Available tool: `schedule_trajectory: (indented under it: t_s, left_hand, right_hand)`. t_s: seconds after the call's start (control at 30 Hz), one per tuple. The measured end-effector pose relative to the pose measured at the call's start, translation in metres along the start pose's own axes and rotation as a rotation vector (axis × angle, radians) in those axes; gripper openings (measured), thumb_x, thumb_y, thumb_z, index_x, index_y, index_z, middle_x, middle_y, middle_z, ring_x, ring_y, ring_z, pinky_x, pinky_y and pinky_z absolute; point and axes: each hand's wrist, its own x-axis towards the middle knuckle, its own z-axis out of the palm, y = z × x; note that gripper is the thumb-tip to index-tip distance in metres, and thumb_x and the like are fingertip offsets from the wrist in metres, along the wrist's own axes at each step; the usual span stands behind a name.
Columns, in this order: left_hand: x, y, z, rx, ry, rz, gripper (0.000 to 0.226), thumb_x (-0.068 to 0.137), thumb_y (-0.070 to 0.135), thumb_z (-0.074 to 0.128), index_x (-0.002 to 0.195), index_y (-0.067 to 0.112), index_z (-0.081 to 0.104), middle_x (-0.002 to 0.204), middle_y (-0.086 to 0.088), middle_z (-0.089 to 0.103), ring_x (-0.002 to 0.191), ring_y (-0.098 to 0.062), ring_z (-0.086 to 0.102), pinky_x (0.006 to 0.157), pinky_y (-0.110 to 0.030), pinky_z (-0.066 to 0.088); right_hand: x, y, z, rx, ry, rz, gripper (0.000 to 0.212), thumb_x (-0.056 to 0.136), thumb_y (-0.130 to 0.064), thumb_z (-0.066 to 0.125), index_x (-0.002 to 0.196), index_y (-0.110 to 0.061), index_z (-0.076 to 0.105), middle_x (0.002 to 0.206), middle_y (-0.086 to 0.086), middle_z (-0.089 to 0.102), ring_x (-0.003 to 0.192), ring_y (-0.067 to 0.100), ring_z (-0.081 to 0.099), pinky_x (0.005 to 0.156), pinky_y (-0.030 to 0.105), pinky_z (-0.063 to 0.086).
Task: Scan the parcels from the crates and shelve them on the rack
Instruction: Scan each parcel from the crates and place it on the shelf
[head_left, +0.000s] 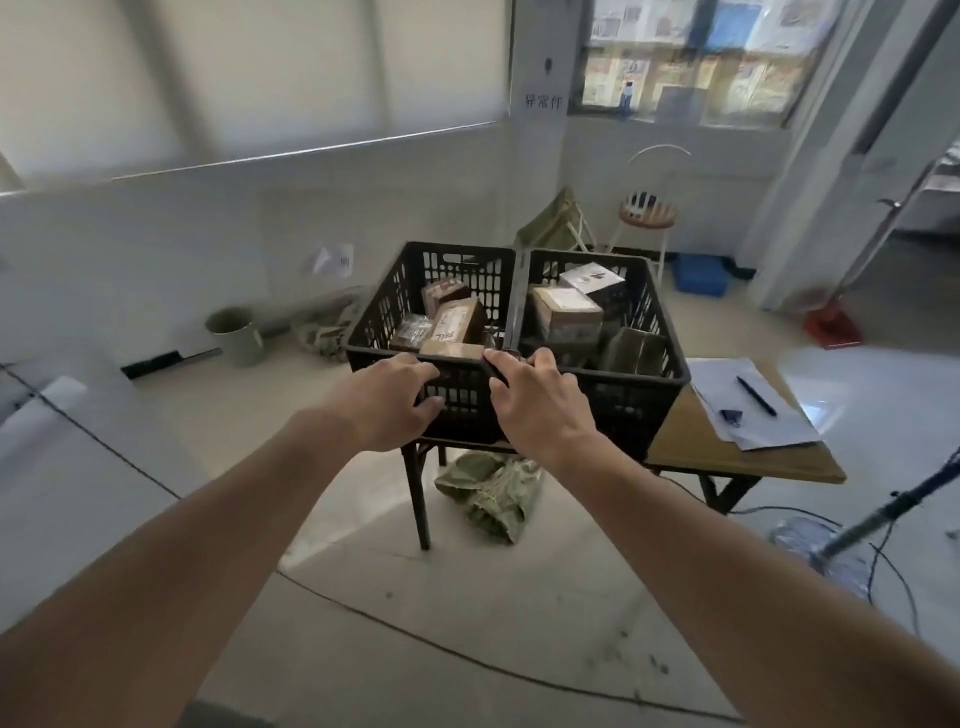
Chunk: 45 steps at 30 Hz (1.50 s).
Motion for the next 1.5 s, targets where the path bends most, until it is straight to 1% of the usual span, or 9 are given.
schedule_trajectory:
  t_s: [0.17,0.6,0.87,1.03,1.23,1.3,1.4,1.43,1.5]
  left_hand:
    - [0.086,-0.027,0.008,-0.031,-0.035,-0.003,0.047,0.104,0.046,0.052,0.146,0.024,0.054,0.14,-0.001,0.057,0.128,-0.026,0.057,0.107,-0.049,0.05]
    - [0.325,-0.136,0.05,-0.058,-0.208,0.009,0.056,0.108,0.041,0.051,0.159,0.021,0.041,0.159,-0.007,0.046,0.144,-0.027,0.047,0.117,-0.048,0.043]
    - [0.431,-0.183,0.112,-0.099,-0.372,-0.006,0.054,0.105,0.038,0.056,0.153,0.015,0.045,0.149,-0.011,0.055,0.134,-0.03,0.054,0.111,-0.047,0.048]
    - [0.471,-0.197,0.155,-0.126,-0.439,-0.053,0.06,0.1,0.039,0.064,0.152,0.013,0.044,0.145,-0.012,0.055,0.129,-0.031,0.056,0.104,-0.043,0.05]
    - [0.49,-0.2,0.189,-0.261,-0.478,-0.179,0.092,0.093,0.04,0.076,0.164,0.021,0.02,0.165,-0.014,0.03,0.148,-0.035,0.04,0.119,-0.05,0.039]
    - [0.497,-0.2,0.193,-0.359,-0.46,-0.214,0.1,0.088,0.037,0.082,0.163,0.021,0.018,0.159,-0.012,0.042,0.143,-0.032,0.047,0.117,-0.05,0.042]
    - [0.503,-0.196,0.194,-0.535,-0.407,-0.283,0.097,0.08,0.038,0.09,0.155,0.024,0.029,0.144,0.0,0.057,0.131,-0.024,0.056,0.108,-0.042,0.048]
    - [0.504,-0.195,0.195,-0.591,-0.385,-0.305,0.09,0.077,0.037,0.092,0.148,0.028,0.037,0.133,0.009,0.059,0.125,-0.02,0.058,0.101,-0.036,0.049]
    - [0.507,-0.193,0.198,-0.689,-0.37,-0.338,0.067,0.072,0.036,0.096,0.118,0.039,0.047,0.109,0.024,0.057,0.105,-0.007,0.059,0.082,-0.023,0.046]
  right_hand:
    - [0.085,0.011,0.02,-0.01,-0.049,-0.005,0.049,0.112,-0.044,0.041,0.161,-0.045,0.038,0.146,0.014,0.046,0.121,0.046,0.055,0.101,0.056,0.051]
    - [0.322,0.011,0.109,0.016,-0.096,0.099,0.048,0.112,-0.046,0.039,0.16,-0.045,0.037,0.147,0.013,0.046,0.119,0.041,0.058,0.1,0.054,0.053]
    - [0.416,0.027,0.157,0.068,-0.199,0.22,0.048,0.113,-0.046,0.039,0.161,-0.045,0.037,0.148,0.013,0.044,0.118,0.043,0.058,0.101,0.056,0.053]
    - [0.452,0.045,0.188,0.111,-0.226,0.259,0.047,0.113,-0.046,0.039,0.159,-0.046,0.036,0.14,0.01,0.045,0.111,0.04,0.06,0.096,0.054,0.056]
    - [0.472,0.057,0.215,0.153,-0.251,0.262,0.049,0.113,-0.043,0.042,0.161,-0.044,0.035,0.142,0.01,0.043,0.113,0.037,0.06,0.092,0.051,0.06]
    - [0.475,0.061,0.218,0.142,-0.236,0.264,0.049,0.113,-0.043,0.042,0.161,-0.044,0.035,0.142,0.01,0.043,0.111,0.035,0.06,0.093,0.05,0.059]
    - [0.48,0.067,0.219,0.143,-0.229,0.276,0.049,0.113,-0.042,0.042,0.161,-0.045,0.035,0.142,0.01,0.043,0.11,0.035,0.058,0.097,0.051,0.056]
    - [0.481,0.067,0.219,0.144,-0.228,0.281,0.049,0.113,-0.042,0.042,0.162,-0.044,0.035,0.142,0.009,0.043,0.11,0.034,0.058,0.097,0.051,0.056]
    - [0.481,0.068,0.218,0.147,-0.222,0.285,0.049,0.113,-0.043,0.042,0.162,-0.044,0.035,0.141,0.009,0.042,0.109,0.033,0.059,0.096,0.051,0.057]
